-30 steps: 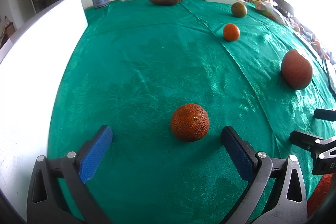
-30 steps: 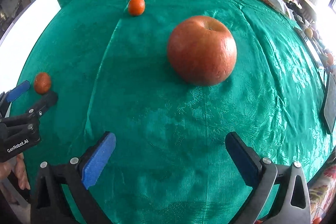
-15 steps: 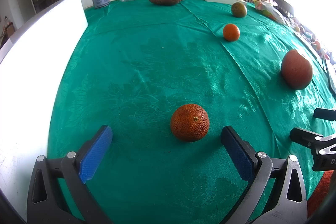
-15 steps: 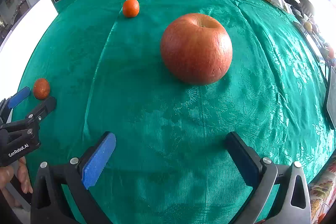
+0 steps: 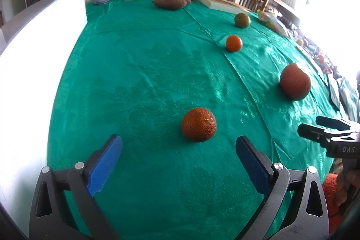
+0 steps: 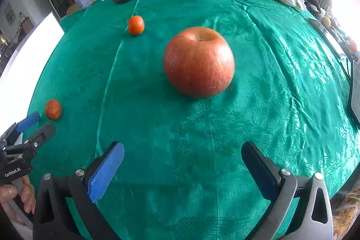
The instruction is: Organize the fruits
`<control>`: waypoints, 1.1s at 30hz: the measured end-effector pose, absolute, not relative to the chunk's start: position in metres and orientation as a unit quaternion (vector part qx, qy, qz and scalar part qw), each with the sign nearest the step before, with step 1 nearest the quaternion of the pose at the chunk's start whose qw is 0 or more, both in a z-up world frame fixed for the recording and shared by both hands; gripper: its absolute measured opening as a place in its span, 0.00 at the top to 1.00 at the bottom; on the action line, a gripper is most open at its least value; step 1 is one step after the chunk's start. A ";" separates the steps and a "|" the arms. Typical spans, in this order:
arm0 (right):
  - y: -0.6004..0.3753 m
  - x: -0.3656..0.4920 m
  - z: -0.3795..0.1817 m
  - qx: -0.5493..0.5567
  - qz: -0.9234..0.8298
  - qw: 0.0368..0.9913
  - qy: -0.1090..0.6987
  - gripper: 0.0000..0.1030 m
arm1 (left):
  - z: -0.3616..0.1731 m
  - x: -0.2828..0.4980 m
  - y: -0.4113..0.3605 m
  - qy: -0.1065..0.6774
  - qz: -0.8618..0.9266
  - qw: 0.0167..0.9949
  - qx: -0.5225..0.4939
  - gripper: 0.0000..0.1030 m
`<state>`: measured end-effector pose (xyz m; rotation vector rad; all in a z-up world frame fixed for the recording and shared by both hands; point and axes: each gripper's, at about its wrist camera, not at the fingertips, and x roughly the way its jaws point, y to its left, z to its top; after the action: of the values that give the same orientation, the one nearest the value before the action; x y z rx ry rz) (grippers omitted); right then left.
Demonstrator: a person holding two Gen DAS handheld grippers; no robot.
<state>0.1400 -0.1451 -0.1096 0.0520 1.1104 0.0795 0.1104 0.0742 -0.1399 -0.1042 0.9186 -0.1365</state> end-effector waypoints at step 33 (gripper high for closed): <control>-0.145 0.189 -0.064 0.185 0.156 0.815 0.527 0.33 | -0.043 0.048 0.099 0.405 -0.123 0.890 -0.169 0.72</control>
<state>0.1895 -0.1449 -0.0642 0.3952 1.1234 0.3322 0.0478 0.0994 -0.0430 -0.3502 0.8417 -0.2561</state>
